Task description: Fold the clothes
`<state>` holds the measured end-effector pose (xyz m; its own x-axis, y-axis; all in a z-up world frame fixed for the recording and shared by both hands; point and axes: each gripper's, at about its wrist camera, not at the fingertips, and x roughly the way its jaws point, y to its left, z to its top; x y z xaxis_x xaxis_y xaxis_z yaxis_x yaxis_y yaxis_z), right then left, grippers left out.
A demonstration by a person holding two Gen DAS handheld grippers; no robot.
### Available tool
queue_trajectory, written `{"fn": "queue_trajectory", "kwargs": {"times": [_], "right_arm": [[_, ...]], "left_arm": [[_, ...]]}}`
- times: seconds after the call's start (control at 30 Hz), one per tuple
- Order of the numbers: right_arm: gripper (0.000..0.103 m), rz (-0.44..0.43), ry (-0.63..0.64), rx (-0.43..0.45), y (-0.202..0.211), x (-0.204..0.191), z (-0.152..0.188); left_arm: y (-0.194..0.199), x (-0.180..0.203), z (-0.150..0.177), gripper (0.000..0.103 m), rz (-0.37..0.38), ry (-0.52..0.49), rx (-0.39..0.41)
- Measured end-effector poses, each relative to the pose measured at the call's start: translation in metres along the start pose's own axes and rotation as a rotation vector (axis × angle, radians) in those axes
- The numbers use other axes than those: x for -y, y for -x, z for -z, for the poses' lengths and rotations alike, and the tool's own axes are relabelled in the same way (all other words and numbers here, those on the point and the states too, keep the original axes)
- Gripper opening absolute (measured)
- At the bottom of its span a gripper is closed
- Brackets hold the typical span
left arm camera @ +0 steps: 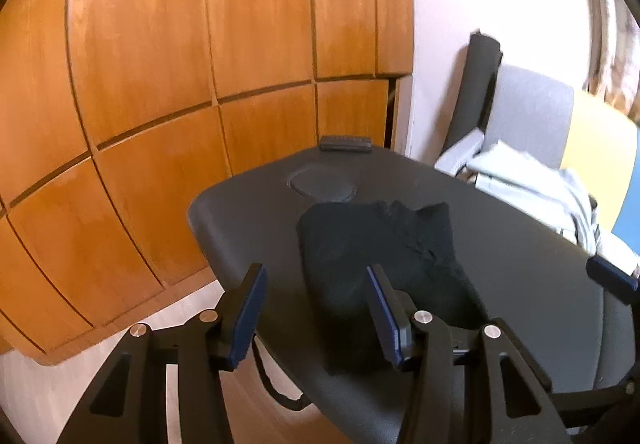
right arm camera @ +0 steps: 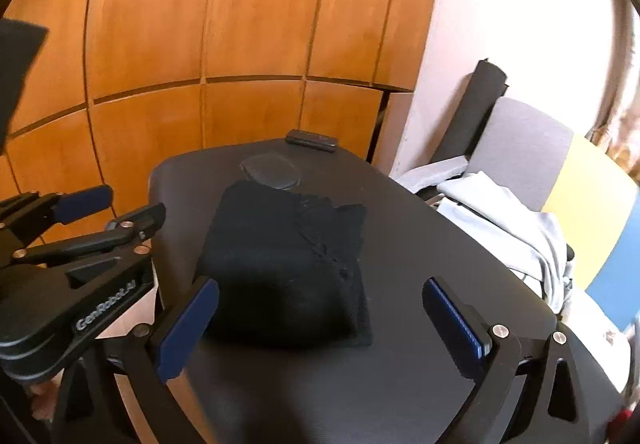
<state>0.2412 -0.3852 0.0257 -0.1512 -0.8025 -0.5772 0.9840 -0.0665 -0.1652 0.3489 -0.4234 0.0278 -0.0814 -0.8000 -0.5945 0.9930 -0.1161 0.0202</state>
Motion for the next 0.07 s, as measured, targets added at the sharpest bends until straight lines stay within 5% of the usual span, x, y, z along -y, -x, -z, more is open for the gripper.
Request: {"fn": "queue_trajectory", "kwargs": {"times": [0.07], "right_arm": [[0.103, 0.019, -0.028, 0.01, 0.0039, 0.0058, -0.0009]], "left_arm": [[0.0045, -0.0016, -0.0015, 0.054, -0.013, 0.02, -0.001]]}}
